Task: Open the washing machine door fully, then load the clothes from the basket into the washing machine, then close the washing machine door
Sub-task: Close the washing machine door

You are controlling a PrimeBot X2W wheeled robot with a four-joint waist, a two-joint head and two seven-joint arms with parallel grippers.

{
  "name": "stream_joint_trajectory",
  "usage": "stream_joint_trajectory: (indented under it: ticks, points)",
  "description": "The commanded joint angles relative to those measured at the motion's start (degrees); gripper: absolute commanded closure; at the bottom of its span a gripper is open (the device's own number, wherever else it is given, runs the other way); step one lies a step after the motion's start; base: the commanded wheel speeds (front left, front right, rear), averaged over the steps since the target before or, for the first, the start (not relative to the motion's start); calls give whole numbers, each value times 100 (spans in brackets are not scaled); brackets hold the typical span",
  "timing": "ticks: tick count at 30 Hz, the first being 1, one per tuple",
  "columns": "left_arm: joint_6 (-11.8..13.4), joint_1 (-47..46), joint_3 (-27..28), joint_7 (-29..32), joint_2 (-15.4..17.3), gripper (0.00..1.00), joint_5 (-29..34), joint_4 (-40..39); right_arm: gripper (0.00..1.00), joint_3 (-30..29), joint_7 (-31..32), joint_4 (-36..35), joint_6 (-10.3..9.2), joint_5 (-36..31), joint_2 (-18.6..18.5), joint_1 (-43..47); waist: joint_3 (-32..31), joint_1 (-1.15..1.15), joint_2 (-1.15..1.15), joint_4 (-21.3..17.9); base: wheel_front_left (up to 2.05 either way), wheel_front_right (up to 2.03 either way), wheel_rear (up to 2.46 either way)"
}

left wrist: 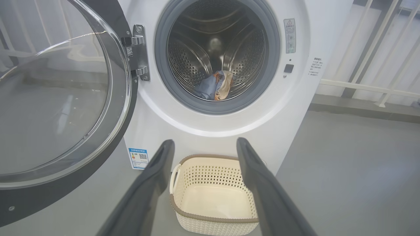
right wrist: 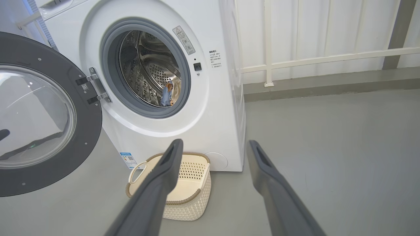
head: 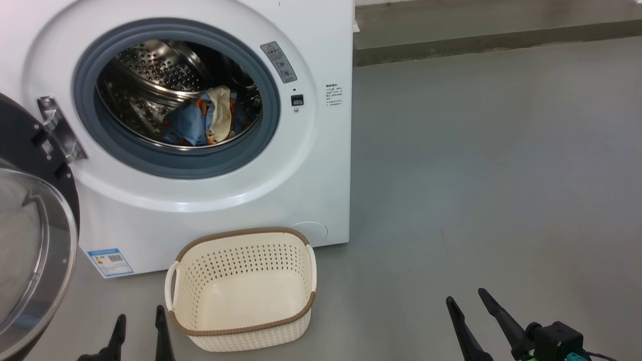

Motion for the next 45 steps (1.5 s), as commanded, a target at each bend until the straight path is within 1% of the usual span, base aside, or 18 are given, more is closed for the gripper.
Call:
stream_joint_trajectory:
  ticks: [1, 7, 10, 13, 18, 28, 35, 39, 45]
  points:
    - [-2, -190, 169, -37, 70, 0, 56, -173, 0, 117, -28, -146, 9, -47, -22, -59, 0, 0, 0, 8, -65, 65, 0]
    - [-34, -212, 155, -37, 70, 0, 53, -188, 0, 114, -28, -156, 9, -58, -10, -56, 23, 0, 0, 108, -16, 16, 0]
    - [-32, -250, 140, -37, 70, 0, 82, -215, 0, 118, -28, -165, 9, -62, -8, -60, 43, 0, 0, 253, 0, 0, 0]
    - [-16, -264, 140, -37, 70, 0, 109, -265, 0, 161, -28, -172, 9, -59, -15, -80, 65, 0, 0, 479, 0, 0, 0]
    - [8, -216, 200, -37, 70, 0, 131, -326, 0, 285, -28, -160, 9, -42, -36, -167, 74, 0, 0, 1002, 0, 0, 0]
    - [-5, -136, 258, -37, 70, 0, 164, -392, 0, 467, -28, -125, 9, -17, -38, -319, 42, 0, 0, 2268, 0, 0, 0]
    - [-14, -122, 243, -37, 70, 0, 180, -400, 0, 513, -28, -119, 9, -16, -27, -338, 7, 0, 0, 3044, 0, 0, 0]
    - [26, -119, 336, -37, 70, 0, 114, -477, 0, 670, -28, -110, 9, -19, -65, -494, 126, 0, 0, 3198, 0, 0, 0]
    - [129, -78, 381, -37, 70, 0, 18, -618, 0, 866, -28, -28, 9, 38, -145, -692, 204, 0, 0, 3263, 0, 0, 0]
